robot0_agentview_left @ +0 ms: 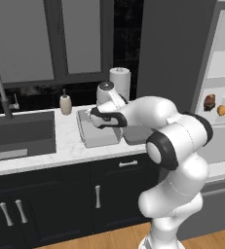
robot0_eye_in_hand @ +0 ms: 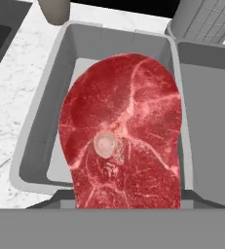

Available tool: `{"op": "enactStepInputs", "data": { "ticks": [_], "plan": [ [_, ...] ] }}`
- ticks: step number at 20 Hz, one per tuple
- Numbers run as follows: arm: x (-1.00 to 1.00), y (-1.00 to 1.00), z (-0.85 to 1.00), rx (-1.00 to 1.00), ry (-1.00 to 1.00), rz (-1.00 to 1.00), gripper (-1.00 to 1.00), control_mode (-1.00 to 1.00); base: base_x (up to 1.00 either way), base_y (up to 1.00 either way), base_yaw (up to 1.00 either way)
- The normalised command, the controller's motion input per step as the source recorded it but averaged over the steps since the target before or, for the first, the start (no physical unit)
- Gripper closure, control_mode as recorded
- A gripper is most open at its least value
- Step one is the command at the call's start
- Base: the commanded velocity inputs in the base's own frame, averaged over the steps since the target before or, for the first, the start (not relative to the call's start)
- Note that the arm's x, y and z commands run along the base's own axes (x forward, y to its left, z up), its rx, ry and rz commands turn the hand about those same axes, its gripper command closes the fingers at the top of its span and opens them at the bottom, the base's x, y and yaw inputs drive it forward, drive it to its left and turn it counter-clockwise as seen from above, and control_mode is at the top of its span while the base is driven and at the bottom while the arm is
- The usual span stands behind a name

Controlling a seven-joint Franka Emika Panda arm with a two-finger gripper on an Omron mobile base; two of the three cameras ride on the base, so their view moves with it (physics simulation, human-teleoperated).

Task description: Place one potato and one steak in each tupperware on the nearby counter, to pack two identical lunches.

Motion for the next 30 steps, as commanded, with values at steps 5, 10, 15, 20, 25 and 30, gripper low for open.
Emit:
{"op": "enactStepInputs", "data": {
  "ticks": [5,10,15,20,25,30],
  "plan": [
    [0.33,0.01,-0.09,0.0,0.0,-0.07,-1.0,-1.0,0.0,0.0,0.0],
    [0.31,-0.37,0.0,0.0,0.0,-0.07,-1.0,-1.0,0.0,0.0,0.0],
    [0.23,-0.1,0.03,0.02,-0.01,-0.04,-1.0,-1.0,0.0,0.0,0.0],
    [-0.87,0.0,0.24,0.14,-0.05,0.0,-1.0,-1.0,0.0,0.0,0.0],
    [-1.0,-0.08,0.2,0.15,-0.03,0.0,-1.0,-1.0,0.0,0.0,0.0],
    [-1.0,-0.17,0.03,0.04,-0.03,0.0,-1.0,-1.0,0.0,0.0,0.0]
  ]
}}
